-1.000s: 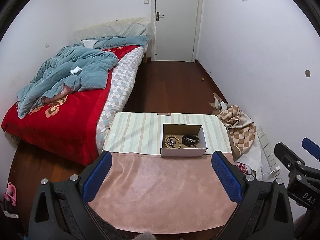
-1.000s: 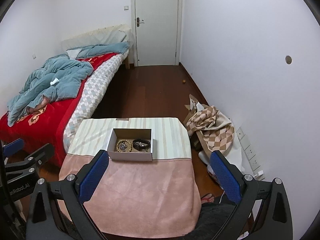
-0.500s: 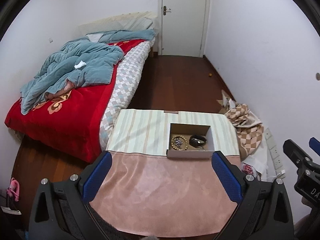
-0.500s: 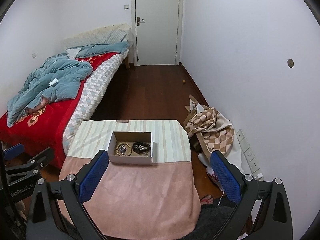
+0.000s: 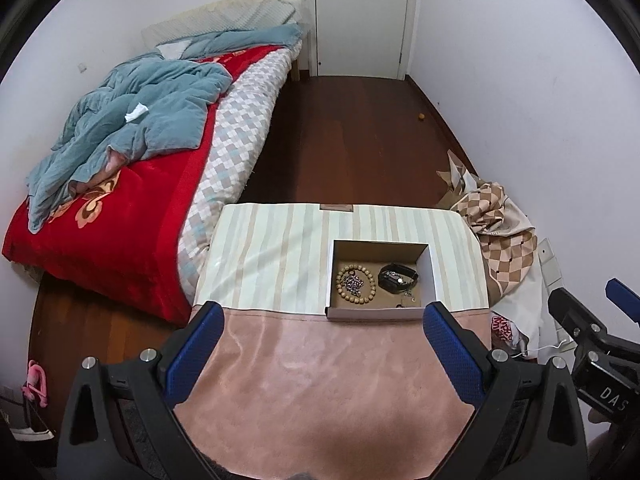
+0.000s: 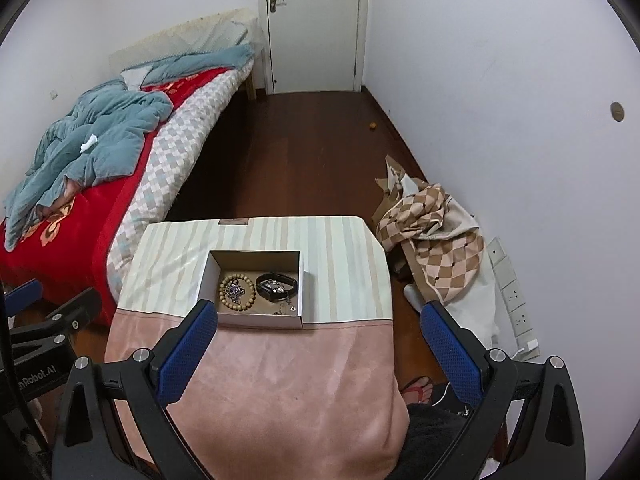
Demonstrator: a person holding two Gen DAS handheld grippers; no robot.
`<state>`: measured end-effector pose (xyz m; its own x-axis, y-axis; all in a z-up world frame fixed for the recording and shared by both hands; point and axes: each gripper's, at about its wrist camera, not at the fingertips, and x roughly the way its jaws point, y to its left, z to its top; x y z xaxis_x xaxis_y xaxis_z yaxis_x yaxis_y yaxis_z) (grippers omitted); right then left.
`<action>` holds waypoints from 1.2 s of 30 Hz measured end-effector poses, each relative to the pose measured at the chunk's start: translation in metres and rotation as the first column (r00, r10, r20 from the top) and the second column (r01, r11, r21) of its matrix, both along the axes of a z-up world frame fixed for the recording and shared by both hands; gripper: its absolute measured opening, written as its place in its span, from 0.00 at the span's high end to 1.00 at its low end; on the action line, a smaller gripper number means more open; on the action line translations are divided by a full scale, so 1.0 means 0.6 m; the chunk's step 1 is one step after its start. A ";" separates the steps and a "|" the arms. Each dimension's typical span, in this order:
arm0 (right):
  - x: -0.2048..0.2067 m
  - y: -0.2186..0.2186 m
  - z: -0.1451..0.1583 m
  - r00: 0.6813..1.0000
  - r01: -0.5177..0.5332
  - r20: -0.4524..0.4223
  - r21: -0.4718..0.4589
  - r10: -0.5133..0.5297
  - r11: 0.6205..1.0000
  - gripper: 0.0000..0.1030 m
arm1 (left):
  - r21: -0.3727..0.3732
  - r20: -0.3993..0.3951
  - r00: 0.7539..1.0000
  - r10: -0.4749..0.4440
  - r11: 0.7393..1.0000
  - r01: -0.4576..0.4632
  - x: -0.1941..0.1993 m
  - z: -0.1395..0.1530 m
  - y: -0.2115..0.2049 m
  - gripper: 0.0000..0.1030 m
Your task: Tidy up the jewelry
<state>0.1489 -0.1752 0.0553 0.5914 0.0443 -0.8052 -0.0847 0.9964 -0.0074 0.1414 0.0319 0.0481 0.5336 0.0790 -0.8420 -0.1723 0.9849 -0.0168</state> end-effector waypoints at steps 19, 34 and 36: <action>0.057 0.021 -0.006 0.999 -0.016 -0.036 -0.045 0.014 0.999 0.00 | -0.012 -0.042 0.999 0.016 1.000 -0.017 0.036 -0.009 0.015 0.01; 0.051 0.017 -0.011 0.999 -0.012 -0.044 -0.052 0.010 0.999 0.00 | -0.007 -0.034 0.999 0.011 1.000 -0.011 0.025 -0.006 0.016 0.01; 0.049 0.020 -0.011 0.999 -0.014 -0.044 -0.052 0.011 0.999 0.00 | -0.003 -0.033 0.999 0.014 1.000 -0.014 0.025 -0.006 0.016 0.01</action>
<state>0.1784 -0.1635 0.0485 0.5551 0.0086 -0.8317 -0.0984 0.9936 -0.0554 0.1562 0.0414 0.0445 0.5042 0.0837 -0.8595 -0.1869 0.9823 -0.0140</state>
